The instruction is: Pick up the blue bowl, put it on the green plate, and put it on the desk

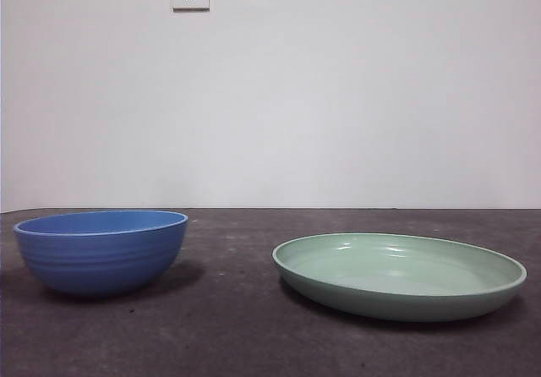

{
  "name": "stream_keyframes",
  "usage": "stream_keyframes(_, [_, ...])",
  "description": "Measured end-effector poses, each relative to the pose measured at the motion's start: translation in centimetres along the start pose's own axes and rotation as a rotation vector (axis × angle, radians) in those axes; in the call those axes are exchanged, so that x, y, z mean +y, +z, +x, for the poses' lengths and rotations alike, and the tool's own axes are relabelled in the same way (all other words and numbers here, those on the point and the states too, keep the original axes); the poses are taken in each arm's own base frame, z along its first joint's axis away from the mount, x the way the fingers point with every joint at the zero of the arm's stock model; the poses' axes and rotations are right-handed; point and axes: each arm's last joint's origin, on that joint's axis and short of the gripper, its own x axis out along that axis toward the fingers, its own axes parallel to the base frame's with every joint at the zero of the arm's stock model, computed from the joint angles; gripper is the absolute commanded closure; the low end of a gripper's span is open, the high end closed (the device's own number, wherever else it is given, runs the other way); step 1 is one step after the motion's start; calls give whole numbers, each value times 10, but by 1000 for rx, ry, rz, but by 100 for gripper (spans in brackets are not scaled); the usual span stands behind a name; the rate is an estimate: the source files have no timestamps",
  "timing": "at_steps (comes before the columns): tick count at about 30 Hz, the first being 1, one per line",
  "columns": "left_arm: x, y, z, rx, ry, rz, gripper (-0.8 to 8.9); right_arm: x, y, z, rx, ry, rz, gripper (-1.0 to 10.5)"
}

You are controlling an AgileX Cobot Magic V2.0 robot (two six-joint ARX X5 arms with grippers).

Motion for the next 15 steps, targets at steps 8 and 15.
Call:
stream_keyframes(8, [7,-4,11,104,9,-56,785,-5,1,7,49,-6,7,930])
stream_keyframes(15, [7,-4,11,104,8,-40,504,-5,-3,6,74,-14,3,585])
